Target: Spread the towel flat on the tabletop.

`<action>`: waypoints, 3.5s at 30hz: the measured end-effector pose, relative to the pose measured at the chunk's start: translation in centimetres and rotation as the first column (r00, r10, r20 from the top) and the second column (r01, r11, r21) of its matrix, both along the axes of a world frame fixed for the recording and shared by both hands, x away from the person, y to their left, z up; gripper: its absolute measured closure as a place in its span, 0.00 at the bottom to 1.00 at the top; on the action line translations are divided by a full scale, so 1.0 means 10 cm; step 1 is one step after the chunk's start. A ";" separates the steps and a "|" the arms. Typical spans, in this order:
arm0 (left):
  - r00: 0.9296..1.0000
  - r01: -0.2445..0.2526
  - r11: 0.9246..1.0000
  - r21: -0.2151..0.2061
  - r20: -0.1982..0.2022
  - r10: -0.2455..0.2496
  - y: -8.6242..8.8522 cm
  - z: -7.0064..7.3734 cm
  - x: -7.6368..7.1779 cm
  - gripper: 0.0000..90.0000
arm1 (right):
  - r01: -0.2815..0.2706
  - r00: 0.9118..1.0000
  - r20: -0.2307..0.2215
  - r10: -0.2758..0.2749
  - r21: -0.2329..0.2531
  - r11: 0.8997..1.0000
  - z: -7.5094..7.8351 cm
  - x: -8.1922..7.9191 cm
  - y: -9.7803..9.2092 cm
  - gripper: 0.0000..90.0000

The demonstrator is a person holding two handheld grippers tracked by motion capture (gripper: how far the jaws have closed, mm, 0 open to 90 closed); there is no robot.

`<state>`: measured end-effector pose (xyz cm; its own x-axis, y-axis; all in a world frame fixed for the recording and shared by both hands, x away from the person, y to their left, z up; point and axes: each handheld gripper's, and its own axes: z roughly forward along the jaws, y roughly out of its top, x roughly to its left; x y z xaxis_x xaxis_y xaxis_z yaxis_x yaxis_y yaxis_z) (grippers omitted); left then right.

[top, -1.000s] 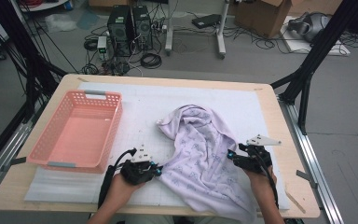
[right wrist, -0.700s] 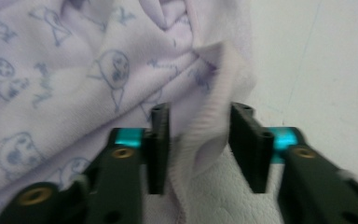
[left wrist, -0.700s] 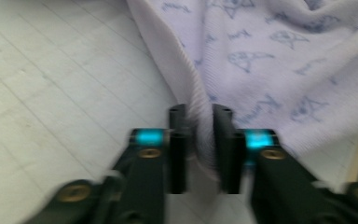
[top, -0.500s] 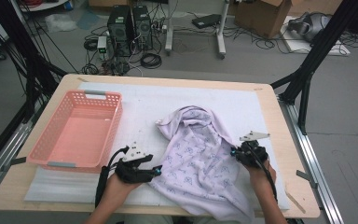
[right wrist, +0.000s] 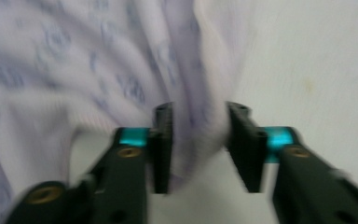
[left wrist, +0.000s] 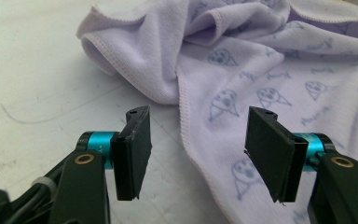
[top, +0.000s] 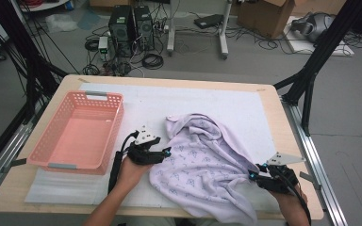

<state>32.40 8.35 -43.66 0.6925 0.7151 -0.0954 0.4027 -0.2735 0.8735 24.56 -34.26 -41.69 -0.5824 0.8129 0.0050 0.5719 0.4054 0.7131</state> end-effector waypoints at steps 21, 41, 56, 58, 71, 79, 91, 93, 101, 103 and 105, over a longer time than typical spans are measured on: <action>0.998 0.040 0.999 -0.025 -0.043 -0.041 -0.06 -0.09 0.03 0.48 | -0.058 0.991 0.113 0.064 -0.056 0.997 0.29 1.55 1.08 0.72; 0.998 0.028 0.999 -0.034 -0.058 -0.030 -0.04 -0.11 0.01 0.48 | 0.163 0.983 0.098 -0.156 -0.069 0.984 0.34 1.75 0.69 0.95; 0.998 -0.006 0.999 -0.051 -0.059 0.003 -0.01 -0.10 0.06 0.51 | 0.368 0.928 0.083 -0.364 -0.039 0.929 0.20 1.41 -0.02 0.72; 0.998 -0.017 0.998 -0.054 -0.055 0.014 -0.01 -0.07 0.11 0.51 | 0.347 0.930 0.133 -0.343 -0.011 0.938 0.27 1.31 -0.01 0.69; 0.996 0.029 0.999 -0.030 -0.089 -0.031 -0.46 0.05 0.72 0.45 | 0.271 0.954 0.108 -0.280 0.095 0.958 0.13 0.88 -0.11 0.66; 0.987 0.062 0.996 0.059 -0.153 -0.052 -0.74 -0.11 0.83 0.43 | 0.209 0.971 0.091 -0.221 0.122 0.970 -0.05 0.76 -0.08 0.65; 0.977 0.178 0.980 0.093 -0.135 -0.165 -0.59 -0.02 0.49 0.93 | 0.150 0.983 0.092 -0.161 0.113 0.982 -0.05 0.74 0.09 0.63; 0.975 0.189 0.978 0.087 -0.135 -0.177 -0.51 -0.02 0.39 0.93 | 0.143 0.984 0.087 -0.153 0.114 0.983 -0.05 0.74 0.13 0.63; 0.960 0.250 0.968 0.025 -0.138 -0.244 -0.16 -0.02 -0.16 0.93 | 0.071 0.992 0.093 -0.080 0.096 0.993 -0.02 0.75 0.37 0.63; 0.955 0.266 0.964 0.017 -0.142 -0.261 -0.11 -0.03 -0.27 0.93 | 0.052 0.994 0.093 -0.060 0.093 0.994 -0.01 0.76 0.44 0.61; 0.952 0.278 0.960 0.022 -0.141 -0.273 -0.08 -0.03 -0.35 0.93 | 0.041 0.995 0.084 -0.048 0.078 0.996 -0.03 0.79 0.52 0.59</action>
<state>28.87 7.56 -44.00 0.8459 0.5034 -0.1760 0.4198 -0.4249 0.8020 32.47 -29.11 -41.97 -0.5468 0.8370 0.0198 0.5237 0.3235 0.7881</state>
